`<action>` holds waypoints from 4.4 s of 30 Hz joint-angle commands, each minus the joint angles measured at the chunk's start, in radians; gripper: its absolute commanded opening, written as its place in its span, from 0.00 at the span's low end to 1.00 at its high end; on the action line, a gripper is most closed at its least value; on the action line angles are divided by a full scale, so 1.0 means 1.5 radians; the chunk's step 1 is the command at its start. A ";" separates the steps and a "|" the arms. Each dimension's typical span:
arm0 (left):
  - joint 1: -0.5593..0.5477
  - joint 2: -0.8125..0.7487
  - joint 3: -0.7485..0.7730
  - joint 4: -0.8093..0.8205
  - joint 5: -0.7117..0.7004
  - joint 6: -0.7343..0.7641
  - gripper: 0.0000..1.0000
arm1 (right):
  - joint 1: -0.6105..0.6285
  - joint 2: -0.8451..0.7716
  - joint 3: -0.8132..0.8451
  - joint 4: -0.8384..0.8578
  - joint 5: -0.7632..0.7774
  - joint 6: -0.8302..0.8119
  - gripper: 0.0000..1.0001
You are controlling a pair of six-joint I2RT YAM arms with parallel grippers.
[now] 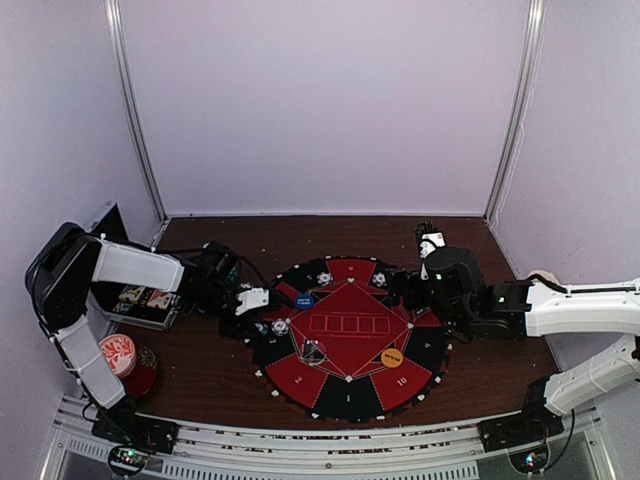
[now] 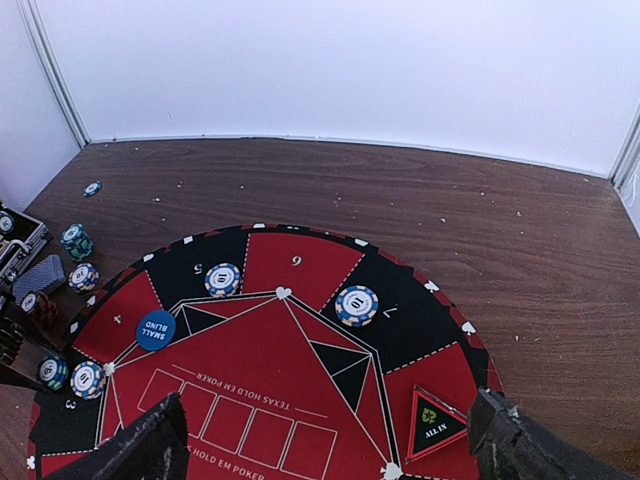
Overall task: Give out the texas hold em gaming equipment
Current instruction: Place the pile of poker chips at the dealer area, then pick up the poker chip from the pile of poker chips.
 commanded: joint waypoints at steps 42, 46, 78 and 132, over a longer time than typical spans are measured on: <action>0.201 0.043 0.162 0.136 -0.155 -0.271 0.98 | 0.005 0.009 0.017 0.006 0.011 -0.004 0.98; 0.208 0.069 0.178 0.123 -0.141 -0.272 0.98 | 0.006 0.010 0.017 0.007 0.011 -0.004 0.98; 0.228 0.161 0.234 0.067 -0.124 -0.274 0.68 | 0.007 0.013 0.019 0.006 0.013 -0.006 0.98; 0.226 0.089 0.223 0.055 -0.058 -0.274 0.30 | 0.008 0.011 0.019 0.005 0.016 -0.006 0.98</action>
